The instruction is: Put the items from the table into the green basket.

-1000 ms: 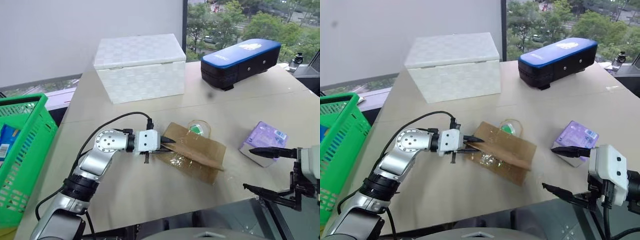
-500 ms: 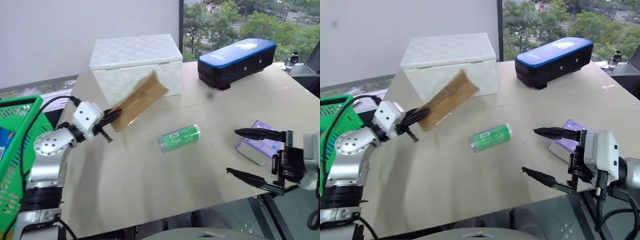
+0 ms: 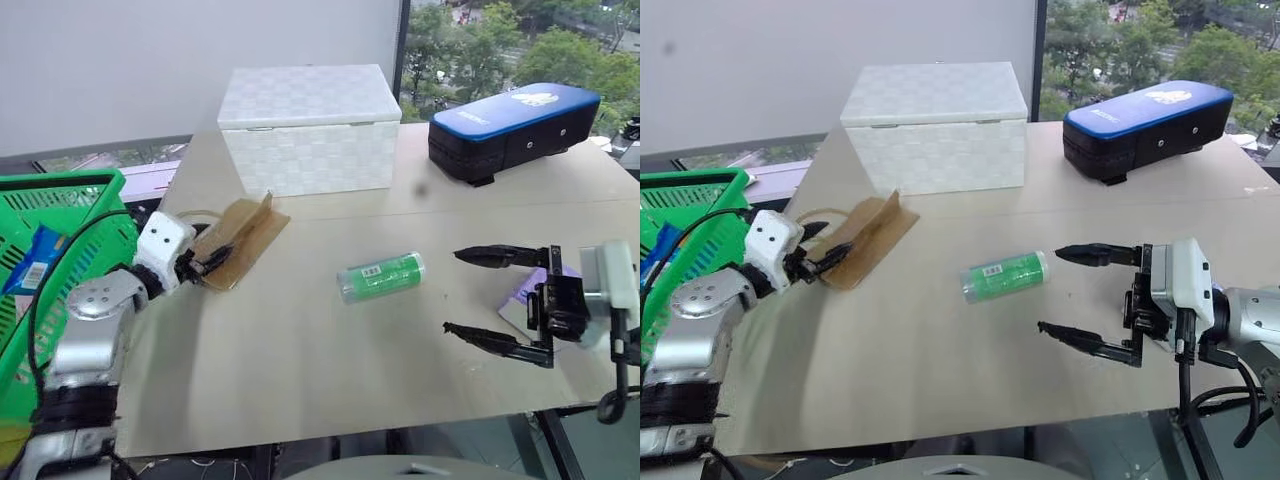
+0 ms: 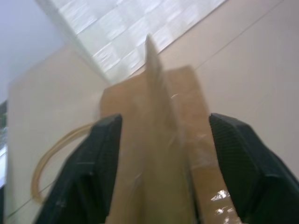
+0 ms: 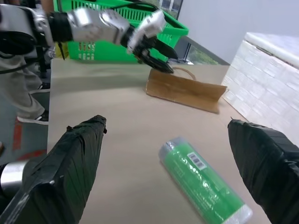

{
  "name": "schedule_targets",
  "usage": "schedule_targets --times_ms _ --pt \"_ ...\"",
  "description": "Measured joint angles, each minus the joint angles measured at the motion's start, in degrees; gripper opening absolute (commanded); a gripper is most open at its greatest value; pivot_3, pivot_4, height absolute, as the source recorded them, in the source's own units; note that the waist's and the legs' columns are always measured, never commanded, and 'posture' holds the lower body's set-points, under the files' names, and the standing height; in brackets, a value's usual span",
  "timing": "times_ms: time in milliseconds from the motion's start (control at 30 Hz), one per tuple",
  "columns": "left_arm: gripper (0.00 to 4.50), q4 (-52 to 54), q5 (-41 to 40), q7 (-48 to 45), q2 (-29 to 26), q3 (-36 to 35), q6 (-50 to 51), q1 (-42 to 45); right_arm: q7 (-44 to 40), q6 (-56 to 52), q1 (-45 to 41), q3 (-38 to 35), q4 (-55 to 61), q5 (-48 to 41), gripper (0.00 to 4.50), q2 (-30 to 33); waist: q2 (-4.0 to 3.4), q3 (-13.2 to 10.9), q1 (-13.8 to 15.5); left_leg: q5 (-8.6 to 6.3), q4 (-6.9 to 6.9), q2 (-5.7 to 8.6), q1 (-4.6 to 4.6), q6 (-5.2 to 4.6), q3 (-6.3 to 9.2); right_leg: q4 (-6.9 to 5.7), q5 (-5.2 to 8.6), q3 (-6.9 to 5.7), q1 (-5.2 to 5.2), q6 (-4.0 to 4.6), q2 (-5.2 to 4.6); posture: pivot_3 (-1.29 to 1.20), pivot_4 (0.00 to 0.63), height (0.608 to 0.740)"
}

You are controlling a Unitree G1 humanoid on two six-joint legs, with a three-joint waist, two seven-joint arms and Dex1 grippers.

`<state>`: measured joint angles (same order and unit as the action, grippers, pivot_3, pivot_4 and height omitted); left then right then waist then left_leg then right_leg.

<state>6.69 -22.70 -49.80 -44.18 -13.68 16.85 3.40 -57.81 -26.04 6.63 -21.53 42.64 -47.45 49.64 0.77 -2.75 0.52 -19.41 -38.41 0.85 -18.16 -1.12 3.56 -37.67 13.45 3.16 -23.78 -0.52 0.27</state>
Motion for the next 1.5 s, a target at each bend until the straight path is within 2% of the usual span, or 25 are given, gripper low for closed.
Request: schedule_targets --times_ms 133,200,267,333,433,567,700,733,767,800,833,967,1100,1267,1400,1500 --pt "2.89 11.63 -6.86 -1.97 -0.75 4.20 11.06 1.63 0.68 -0.20 4.98 -4.18 0.42 0.74 4.50 0.38 -0.03 0.05 0.54 0.00 -0.09 0.03 -0.06 -0.03 0.01 -0.05 0.01 -0.39 0.10 -0.02 -0.25 -0.06 0.000 0.740" --pt "2.89 14.28 -6.48 -0.18 -0.76 8.14 15.74 5.20 0.54 -0.27 7.77 -6.29 0.75 1.95 4.50 0.79 -0.08 0.09 0.45 0.05 -0.11 0.02 -0.04 0.02 -0.03 -0.08 0.01 -0.49 0.20 -0.03 -0.27 -0.08 0.003 0.740" --pt "2.89 15.24 -4.51 1.29 -1.60 15.36 23.16 11.99 0.05 -0.28 11.48 -8.81 1.21 3.54 4.50 1.12 -0.08 0.08 0.25 0.07 -0.19 0.02 0.01 0.04 -0.08 -0.06 0.10 -0.55 0.32 -0.17 -0.08 -0.12 0.006 0.740" --pt "2.89 13.60 -4.42 -0.38 -1.70 22.07 30.19 19.53 -0.61 -0.25 14.15 -11.05 1.38 4.79 4.50 1.40 -0.10 0.09 -0.43 0.08 -0.20 0.06 -0.06 0.03 -0.32 -0.09 0.17 -0.53 0.52 -0.26 0.44 -0.15 0.008 0.740" --pt "2.89 8.41 -3.24 -1.52 0.06 28.00 35.59 27.49 -1.05 -0.31 15.88 -13.09 1.61 5.50 4.50 1.72 -0.11 0.08 -2.74 0.07 -0.17 -0.06 0.15 0.03 -0.59 -0.09 0.19 -0.26 0.61 -0.25 0.71 -0.19 0.011 0.740" --pt "2.89 1.08 1.04 -3.27 3.39 36.01 36.12 33.51 -1.75 -0.39 17.40 -13.73 1.76 6.35 4.50 1.98 -0.13 0.06 -5.60 0.07 -0.12 -0.16 0.26 0.03 -0.71 -0.12 0.20 0.22 0.62 -0.22 0.89 -0.24 0.015 0.740" --pt "2.89 -5.84 7.82 -4.68 5.59 43.07 32.98 37.76 -1.80 -0.28 19.05 -13.39 2.21 8.53 4.50 2.20 -0.15 0.09 -7.10 0.06 -0.11 -0.15 0.34 0.02 -0.78 -0.09 0.20 0.51 0.62 -0.25 0.89 -0.27 0.021 0.740" --pt "2.63 -7.15 8.93 -5.38 6.68 43.68 32.36 38.43 -1.72 -0.32 19.42 -13.24 2.57 8.73 4.50 2.20 -0.18 0.12 -7.45 0.05 -0.11 -0.15 0.37 0.01 -0.82 -0.08 0.23 0.56 0.65 -0.32 0.83 -0.27 0.023 0.740" --pt "2.33 -7.69 9.50 -5.71 7.30 43.82 32.22 38.50 -1.69 -0.38 19.55 -13.13 2.81 8.89 4.50 2.18 -0.21 0.14 -7.52 0.05 -0.11 -0.15 0.37 0.00 -0.82 -0.09 0.29 0.58 0.66 -0.43 0.78 -0.27 0.023 0.740" --pt "2.21 -7.83 9.69 -5.83 7.53 43.83 32.14 38.50 -1.64 -0.41 19.76 -13.13 2.96 9.02 4.50 2.19 -0.22 0.14 -7.54 0.05 -0.11 -0.13 0.37 0.00 -0.81 -0.08 0.30 0.60 0.68 -0.45 0.77 -0.27 0.024 0.740" --pt "1.73 -7.93 10.63 -6.16 8.09 43.87 31.56 38.49 -1.68 -0.59 21.05 -13.14 3.70 9.55 4.50 2.19 -0.25 0.17 -7.54 0.05 -0.11 -0.09 0.41 0.00 -0.76 -0.05 0.35 0.68 0.80 -0.52 0.78 -0.27 0.024 0.740" --pt "1.10 -7.19 12.41 -6.36 8.25 43.70 31.36 38.00 -0.88 -1.81 21.86 -12.97 3.94 10.34 4.50 2.19 -0.29 0.29 -7.73 0.04 -0.12 -0.06 0.49 -0.01 -0.74 -0.03 0.38 0.84 0.91 -0.59 0.79 -0.26 0.022 0.740" --pt "1.10 -5.56 12.76 -6.04 8.30 41.55 30.52 35.47 0.58 -2.38 17.89 -10.33 4.06 10.07 4.50 2.23 -0.52 0.52 -7.90 0.04 -0.11 -0.08 0.53 -0.02 -0.72 -0.05 0.38 0.85 0.91 -0.59 0.81 -0.20 0.011 0.740" --pt "1.10 -1.61 9.70 -5.24 8.19 34.73 32.12 30.42 0.90 -2.41 11.20 -5.97 2.82 9.72 4.50 2.62 -0.46 0.47 -7.97 0.04 -0.06 -0.31 0.46 -0.02 -0.66 -0.08 0.39 0.82 0.80 -0.55 1.03 -0.17 0.006 0.740" --pt "1.10 2.31 5.50 -3.57 7.74 27.21 34.93 27.02 0.87 -2.23 6.44 -3.27 1.17 9.21 4.50 2.82 -0.22 0.31 -7.50 0.04 -0.05 -0.36 0.25 -0.01 -0.66 -0.05 0.38 0.85 0.61 -0.54 0.80 -0.11 0.000 0.740" --pt "1.10 7.57 2.06 -2.31 4.49 18.98 37.98 24.63 0.96 -2.13 1.02 -0.81 0.11 7.90 4.50 2.64 -0.17 0.28 -7.03 0.04 -0.04 -0.32 0.21 -0.01 -0.65 -0.06 0.37 0.85 0.53 -0.54 0.70 -0.06 0.000 0.740"
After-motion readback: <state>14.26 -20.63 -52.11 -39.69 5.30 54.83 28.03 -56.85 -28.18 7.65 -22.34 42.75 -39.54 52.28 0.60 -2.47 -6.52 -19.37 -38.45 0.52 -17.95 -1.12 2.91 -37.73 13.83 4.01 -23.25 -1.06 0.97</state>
